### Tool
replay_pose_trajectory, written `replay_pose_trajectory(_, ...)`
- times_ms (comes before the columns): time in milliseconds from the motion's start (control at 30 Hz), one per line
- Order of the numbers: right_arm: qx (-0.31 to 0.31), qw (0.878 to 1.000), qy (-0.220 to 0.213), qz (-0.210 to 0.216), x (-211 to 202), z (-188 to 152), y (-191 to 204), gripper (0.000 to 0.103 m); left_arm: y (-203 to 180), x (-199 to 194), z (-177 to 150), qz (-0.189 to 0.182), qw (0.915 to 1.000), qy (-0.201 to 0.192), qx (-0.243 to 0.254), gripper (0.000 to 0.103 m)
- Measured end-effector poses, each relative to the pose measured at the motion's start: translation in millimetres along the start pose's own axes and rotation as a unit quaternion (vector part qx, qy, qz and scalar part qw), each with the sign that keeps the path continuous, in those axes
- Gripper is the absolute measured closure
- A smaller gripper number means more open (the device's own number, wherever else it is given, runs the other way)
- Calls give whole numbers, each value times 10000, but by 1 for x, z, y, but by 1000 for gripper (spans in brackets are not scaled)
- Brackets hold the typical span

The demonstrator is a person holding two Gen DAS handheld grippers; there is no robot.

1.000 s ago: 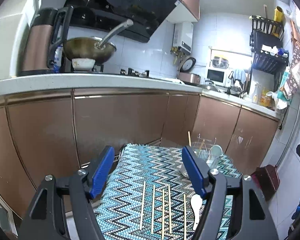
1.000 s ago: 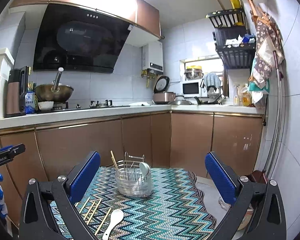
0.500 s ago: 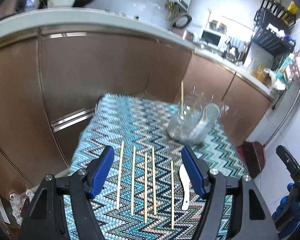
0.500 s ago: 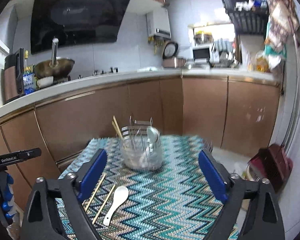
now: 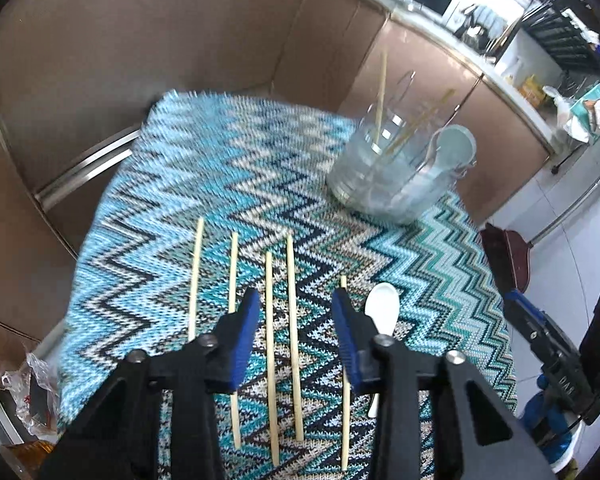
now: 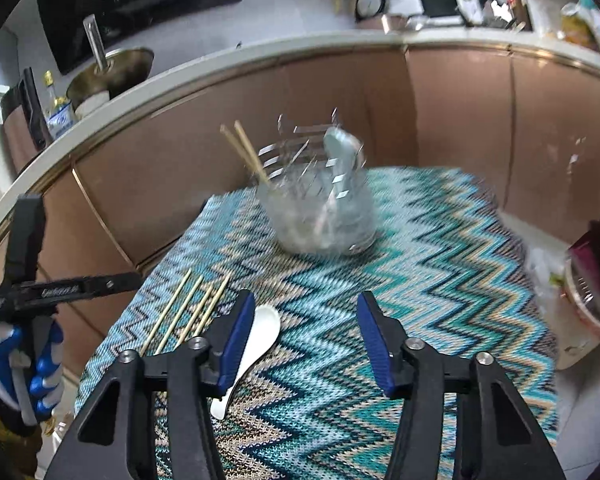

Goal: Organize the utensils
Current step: 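Lower left gripper over a chopstick while right gripper lowers over the white spoon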

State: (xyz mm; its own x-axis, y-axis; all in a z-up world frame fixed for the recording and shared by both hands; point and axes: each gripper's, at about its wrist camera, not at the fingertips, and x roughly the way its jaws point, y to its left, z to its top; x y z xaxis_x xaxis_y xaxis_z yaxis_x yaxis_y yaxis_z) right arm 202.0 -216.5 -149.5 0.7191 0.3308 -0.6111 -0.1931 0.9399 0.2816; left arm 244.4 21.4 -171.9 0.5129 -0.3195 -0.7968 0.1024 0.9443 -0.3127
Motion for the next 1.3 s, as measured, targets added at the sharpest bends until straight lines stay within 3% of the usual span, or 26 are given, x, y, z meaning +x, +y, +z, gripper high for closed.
replay_pose_trajectory(133,-31,9989,355,317,25,-3,-1,57,5,27,10,39,9992,387,-38,79)
replay_pose_trajectory(400,-88,9943,765,739,59,-6,-1,60,11,62,20,131,9958,908,-21,84)
replay_pose_trajectory(700,-140,9891,1083,988,89,-6,-2,62,18,87,25,402,9921,1184,46,86)
replay_pose_trajectory(1300,-464,9750,1686,1370,137,-3,1,63,18,113,31,557,9877,1448,217,90)
